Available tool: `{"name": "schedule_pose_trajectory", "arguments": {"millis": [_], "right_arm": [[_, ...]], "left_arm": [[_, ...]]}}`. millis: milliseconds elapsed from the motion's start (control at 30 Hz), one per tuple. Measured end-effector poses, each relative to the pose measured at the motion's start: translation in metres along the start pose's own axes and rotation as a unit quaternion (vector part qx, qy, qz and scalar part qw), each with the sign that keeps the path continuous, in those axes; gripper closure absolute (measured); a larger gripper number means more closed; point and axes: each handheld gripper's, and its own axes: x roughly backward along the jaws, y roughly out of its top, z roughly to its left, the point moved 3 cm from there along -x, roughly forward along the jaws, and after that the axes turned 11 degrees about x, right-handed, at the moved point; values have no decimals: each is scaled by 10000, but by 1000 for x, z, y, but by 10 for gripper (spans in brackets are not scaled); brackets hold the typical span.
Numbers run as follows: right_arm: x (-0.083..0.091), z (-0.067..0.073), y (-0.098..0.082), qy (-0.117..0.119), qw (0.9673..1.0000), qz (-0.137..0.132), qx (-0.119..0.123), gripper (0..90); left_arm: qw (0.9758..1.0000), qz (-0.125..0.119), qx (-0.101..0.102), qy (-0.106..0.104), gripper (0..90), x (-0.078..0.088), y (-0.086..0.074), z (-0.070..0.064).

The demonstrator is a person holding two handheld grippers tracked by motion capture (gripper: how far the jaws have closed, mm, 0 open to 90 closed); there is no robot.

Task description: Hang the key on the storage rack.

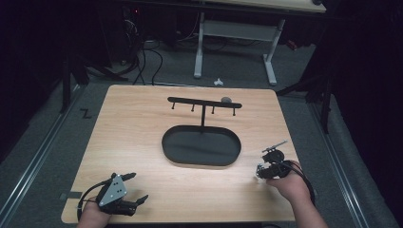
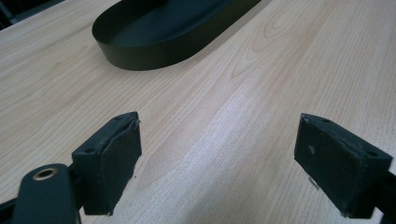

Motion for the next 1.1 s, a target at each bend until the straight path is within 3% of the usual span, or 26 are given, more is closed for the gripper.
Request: {"name": "schedule_pose_trajectory", "arguments": {"millis": [300,600,1100], "right_arm": [[-8,-2,6,4,9997,228,80,526],[-11,-5,3,208,9997,68,-45,653],[-4,-7,0,235,9997,0,-2,805]], "left_arm": [[10000,-14,-2,2,153,0,0,0],[10000,-9,-5,-2,153,0,0,0],[10000,21,-23,-12,153,-1,0,-1]]}}
